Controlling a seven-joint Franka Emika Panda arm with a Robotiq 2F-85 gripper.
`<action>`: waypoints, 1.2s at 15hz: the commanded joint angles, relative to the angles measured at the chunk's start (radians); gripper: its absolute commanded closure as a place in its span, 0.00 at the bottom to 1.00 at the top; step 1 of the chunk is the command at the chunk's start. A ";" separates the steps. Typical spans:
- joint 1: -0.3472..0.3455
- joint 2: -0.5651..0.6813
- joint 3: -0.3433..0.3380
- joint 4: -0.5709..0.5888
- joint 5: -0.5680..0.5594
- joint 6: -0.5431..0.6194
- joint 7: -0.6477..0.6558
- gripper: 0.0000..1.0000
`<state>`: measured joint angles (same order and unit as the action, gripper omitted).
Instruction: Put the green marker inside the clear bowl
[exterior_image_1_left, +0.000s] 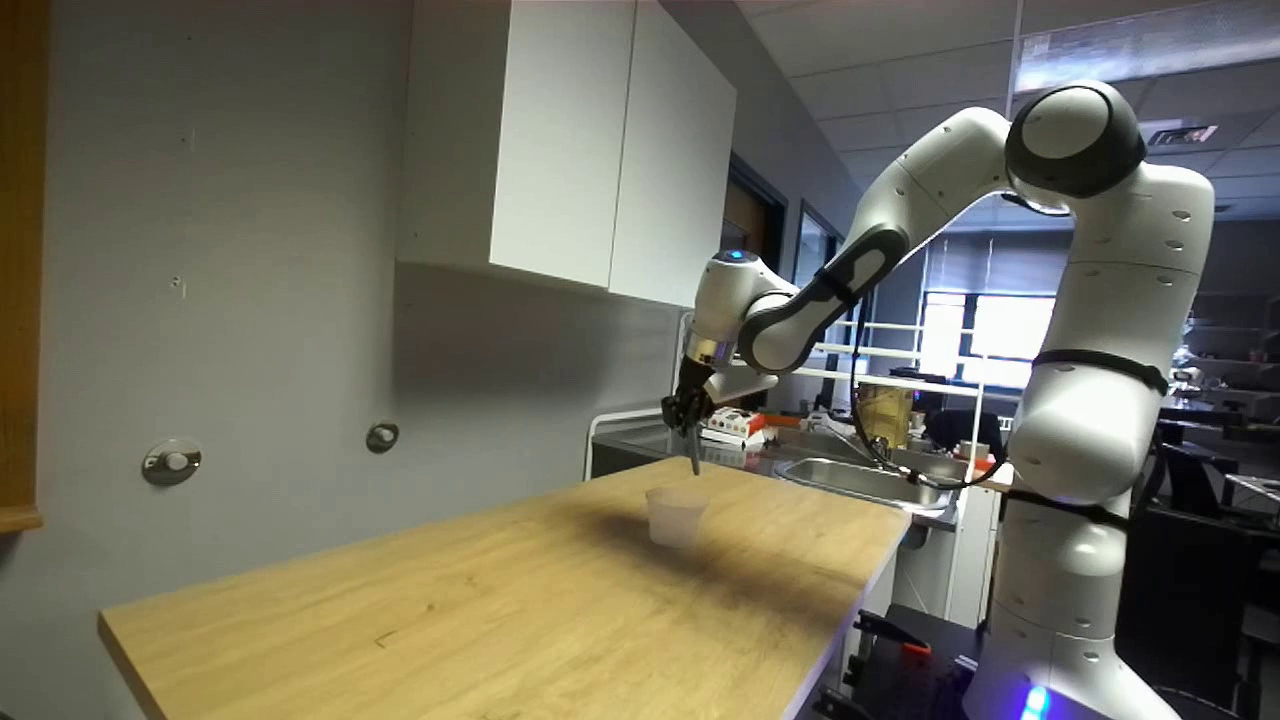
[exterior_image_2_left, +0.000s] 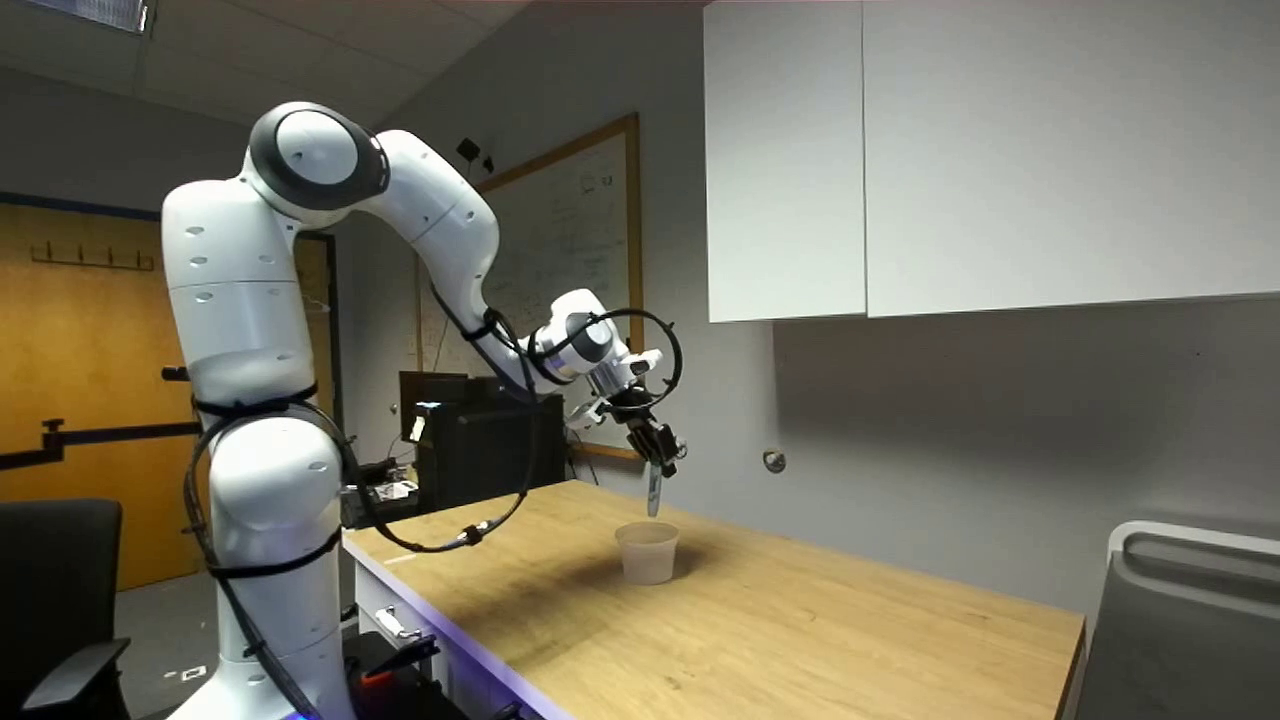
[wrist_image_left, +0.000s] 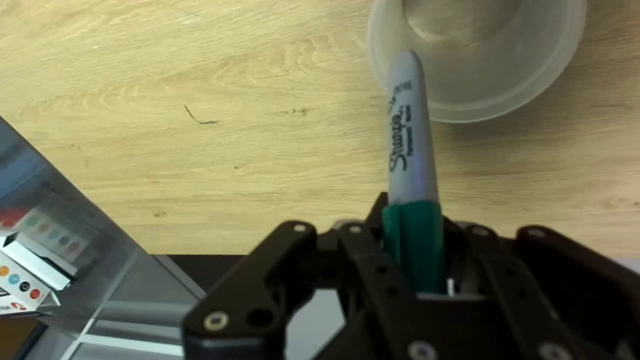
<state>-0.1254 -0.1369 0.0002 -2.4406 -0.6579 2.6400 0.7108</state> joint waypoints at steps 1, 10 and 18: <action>0.019 0.020 0.023 0.038 0.021 -0.006 0.002 0.95; 0.035 0.171 0.022 0.106 0.035 0.079 -0.023 0.64; 0.034 0.182 0.023 0.085 0.027 0.080 -0.011 0.42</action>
<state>-0.0910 0.0450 0.0228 -2.3558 -0.6308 2.7196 0.7002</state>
